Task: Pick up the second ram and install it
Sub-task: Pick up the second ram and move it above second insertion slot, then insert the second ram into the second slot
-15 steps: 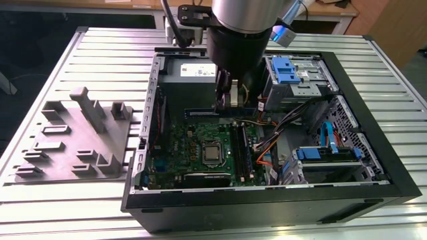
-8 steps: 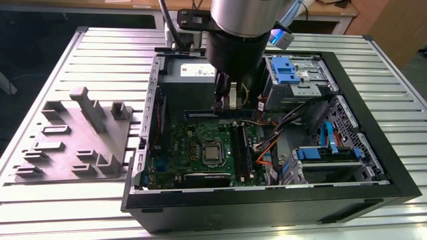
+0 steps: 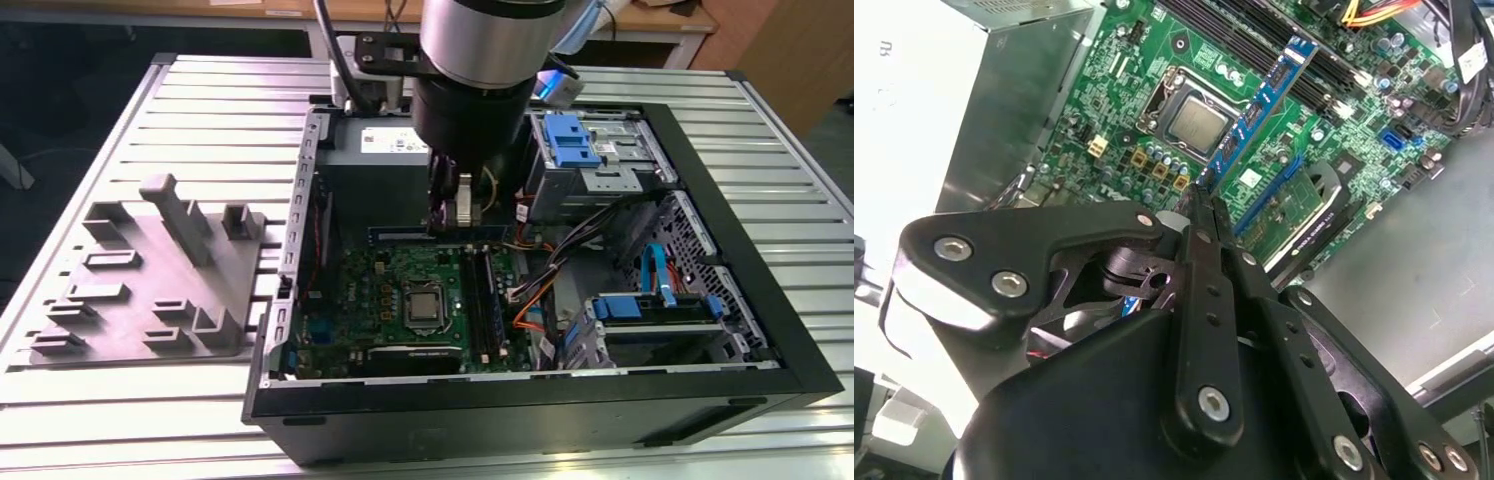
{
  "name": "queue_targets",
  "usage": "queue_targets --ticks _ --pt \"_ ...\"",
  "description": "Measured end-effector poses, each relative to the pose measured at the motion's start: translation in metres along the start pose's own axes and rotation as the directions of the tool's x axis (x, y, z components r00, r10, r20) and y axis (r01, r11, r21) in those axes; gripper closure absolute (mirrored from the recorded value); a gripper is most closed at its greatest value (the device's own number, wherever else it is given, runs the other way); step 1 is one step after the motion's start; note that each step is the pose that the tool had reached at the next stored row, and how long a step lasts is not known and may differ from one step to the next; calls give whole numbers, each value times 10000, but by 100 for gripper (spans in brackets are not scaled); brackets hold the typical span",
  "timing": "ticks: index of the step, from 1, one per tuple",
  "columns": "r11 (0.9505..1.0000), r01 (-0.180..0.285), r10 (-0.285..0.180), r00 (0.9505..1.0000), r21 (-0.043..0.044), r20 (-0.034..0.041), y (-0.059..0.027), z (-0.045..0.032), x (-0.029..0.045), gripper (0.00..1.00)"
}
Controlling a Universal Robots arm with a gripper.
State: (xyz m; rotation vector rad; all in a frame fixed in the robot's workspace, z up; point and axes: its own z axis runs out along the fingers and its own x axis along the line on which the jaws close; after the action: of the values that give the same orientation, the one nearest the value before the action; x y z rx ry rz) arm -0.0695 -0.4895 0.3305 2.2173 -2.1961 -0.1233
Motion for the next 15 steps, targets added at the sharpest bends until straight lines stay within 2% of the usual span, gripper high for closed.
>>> queue_targets --ticks 5,15 --pt "10000 3 -3 10000 0 0 -2 31 1 89" --pt "10000 3 -3 10000 0 0 -2 37 2 89"
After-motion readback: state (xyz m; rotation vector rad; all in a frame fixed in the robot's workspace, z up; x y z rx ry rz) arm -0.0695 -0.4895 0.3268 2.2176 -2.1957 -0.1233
